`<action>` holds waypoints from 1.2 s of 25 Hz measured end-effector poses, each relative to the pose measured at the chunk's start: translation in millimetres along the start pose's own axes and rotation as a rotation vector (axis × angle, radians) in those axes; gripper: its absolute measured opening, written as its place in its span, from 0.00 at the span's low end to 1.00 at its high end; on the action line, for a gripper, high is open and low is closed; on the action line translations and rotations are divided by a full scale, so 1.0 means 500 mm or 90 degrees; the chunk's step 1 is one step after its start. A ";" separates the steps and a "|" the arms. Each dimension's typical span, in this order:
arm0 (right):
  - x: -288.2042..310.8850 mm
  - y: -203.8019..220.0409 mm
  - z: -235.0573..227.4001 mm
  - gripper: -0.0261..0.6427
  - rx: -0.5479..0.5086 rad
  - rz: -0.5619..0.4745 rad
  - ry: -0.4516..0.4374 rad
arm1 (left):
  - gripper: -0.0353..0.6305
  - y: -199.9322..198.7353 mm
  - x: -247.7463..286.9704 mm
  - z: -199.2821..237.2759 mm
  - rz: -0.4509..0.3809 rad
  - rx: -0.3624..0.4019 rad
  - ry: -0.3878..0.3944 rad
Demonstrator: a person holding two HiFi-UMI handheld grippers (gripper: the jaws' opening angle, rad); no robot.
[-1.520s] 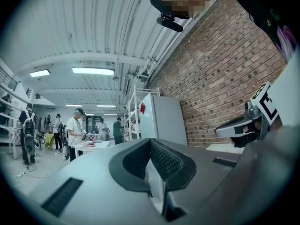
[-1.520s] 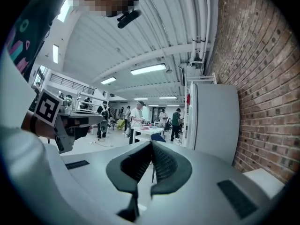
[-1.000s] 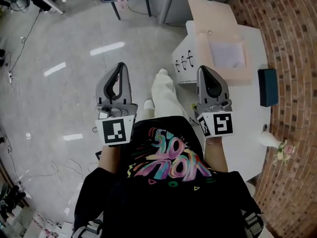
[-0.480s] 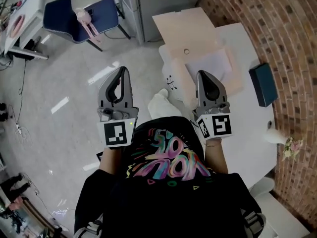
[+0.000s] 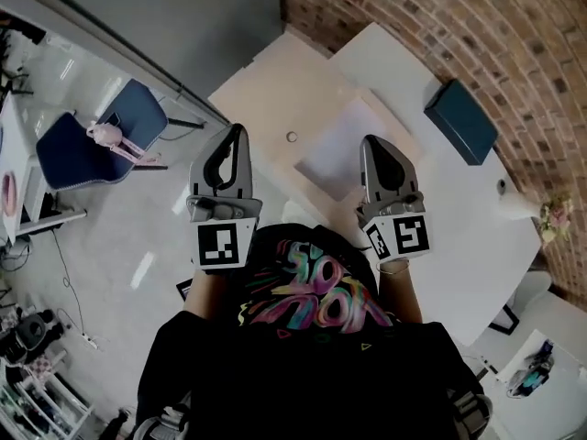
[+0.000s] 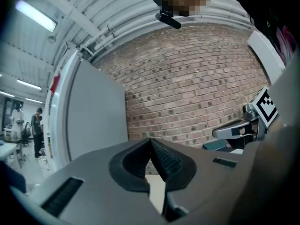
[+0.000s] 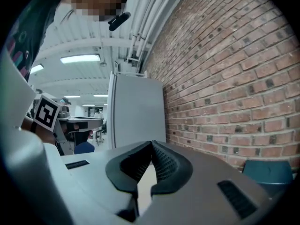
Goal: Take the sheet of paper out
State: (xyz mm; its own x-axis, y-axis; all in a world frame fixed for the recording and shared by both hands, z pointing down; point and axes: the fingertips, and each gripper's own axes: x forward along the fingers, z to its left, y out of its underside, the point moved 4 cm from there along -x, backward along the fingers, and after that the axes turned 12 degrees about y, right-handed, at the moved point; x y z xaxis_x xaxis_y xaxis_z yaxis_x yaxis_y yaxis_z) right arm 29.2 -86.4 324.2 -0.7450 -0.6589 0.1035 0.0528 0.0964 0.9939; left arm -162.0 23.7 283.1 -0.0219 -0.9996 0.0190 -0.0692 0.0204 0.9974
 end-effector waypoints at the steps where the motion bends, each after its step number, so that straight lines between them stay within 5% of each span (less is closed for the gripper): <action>1: 0.000 -0.002 -0.016 0.07 0.005 -0.001 0.024 | 0.09 0.002 0.030 -0.004 0.001 -0.002 0.029; 9: -0.052 -0.004 -0.124 0.07 0.010 0.006 0.220 | 0.09 0.016 0.205 -0.071 -0.009 -0.014 0.220; 18: -0.104 -0.015 -0.142 0.07 0.016 0.007 0.425 | 0.09 0.034 0.296 -0.098 0.000 -0.040 0.402; 30: -0.100 0.002 -0.103 0.07 0.021 0.028 0.480 | 0.09 0.093 0.307 -0.105 0.066 -0.021 0.508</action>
State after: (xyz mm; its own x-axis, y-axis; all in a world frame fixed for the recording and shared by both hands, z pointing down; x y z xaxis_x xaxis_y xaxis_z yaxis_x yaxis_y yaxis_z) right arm 100.5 -91.9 322.1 -0.0851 -0.9847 0.1518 0.0431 0.1486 0.9880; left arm -116.2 -129.8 335.9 0.6936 -0.7059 0.1436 -0.0769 0.1257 0.9891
